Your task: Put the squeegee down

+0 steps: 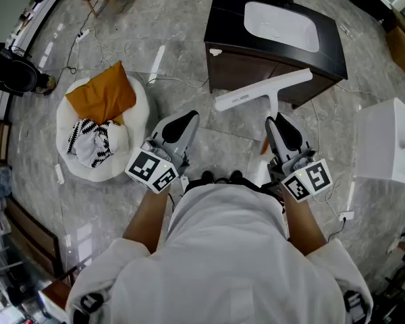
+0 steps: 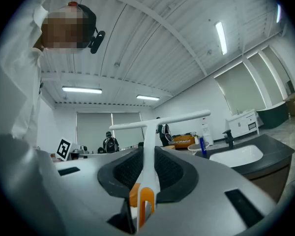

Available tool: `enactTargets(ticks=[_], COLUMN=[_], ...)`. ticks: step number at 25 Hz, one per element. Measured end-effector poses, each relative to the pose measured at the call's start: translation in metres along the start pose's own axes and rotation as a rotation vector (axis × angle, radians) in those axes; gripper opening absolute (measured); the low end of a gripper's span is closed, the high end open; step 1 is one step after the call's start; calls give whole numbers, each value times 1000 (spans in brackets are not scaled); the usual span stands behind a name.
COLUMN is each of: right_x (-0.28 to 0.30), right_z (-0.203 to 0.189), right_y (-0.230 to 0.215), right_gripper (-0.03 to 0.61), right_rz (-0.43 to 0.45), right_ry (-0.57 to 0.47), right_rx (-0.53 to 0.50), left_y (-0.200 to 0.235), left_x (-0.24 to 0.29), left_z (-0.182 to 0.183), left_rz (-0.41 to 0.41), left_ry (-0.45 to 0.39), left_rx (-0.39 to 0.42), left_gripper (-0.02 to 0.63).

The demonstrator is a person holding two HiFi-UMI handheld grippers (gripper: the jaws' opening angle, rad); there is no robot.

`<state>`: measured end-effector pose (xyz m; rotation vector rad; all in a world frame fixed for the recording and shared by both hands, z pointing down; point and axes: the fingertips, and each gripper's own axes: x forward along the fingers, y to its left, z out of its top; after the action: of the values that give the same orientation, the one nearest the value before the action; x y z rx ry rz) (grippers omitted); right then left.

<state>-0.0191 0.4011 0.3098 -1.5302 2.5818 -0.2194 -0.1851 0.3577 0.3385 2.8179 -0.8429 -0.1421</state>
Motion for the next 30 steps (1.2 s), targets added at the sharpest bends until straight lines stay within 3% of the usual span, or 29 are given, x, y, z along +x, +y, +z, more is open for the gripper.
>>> enactTargets(ticks=[5, 11, 19, 30], right_x=[-17, -46, -58, -54], right_z=[28, 25, 28, 11], right_y=[-7, -31, -47, -80], right_gripper=[76, 77, 77, 77], right_rz=[19, 20, 102, 131], right_ry=[-50, -34, -46, -28], right_rx=[-22, 14, 56, 169], left_y=[-27, -57, -70, -73], left_x=[11, 32, 42, 48], left_z=[13, 23, 16, 3], left_rz=[-24, -35, 12, 86], left_ry=[-6, -5, 23, 77], left_rx=[0, 43, 26, -1], left_gripper=[18, 18, 18, 18])
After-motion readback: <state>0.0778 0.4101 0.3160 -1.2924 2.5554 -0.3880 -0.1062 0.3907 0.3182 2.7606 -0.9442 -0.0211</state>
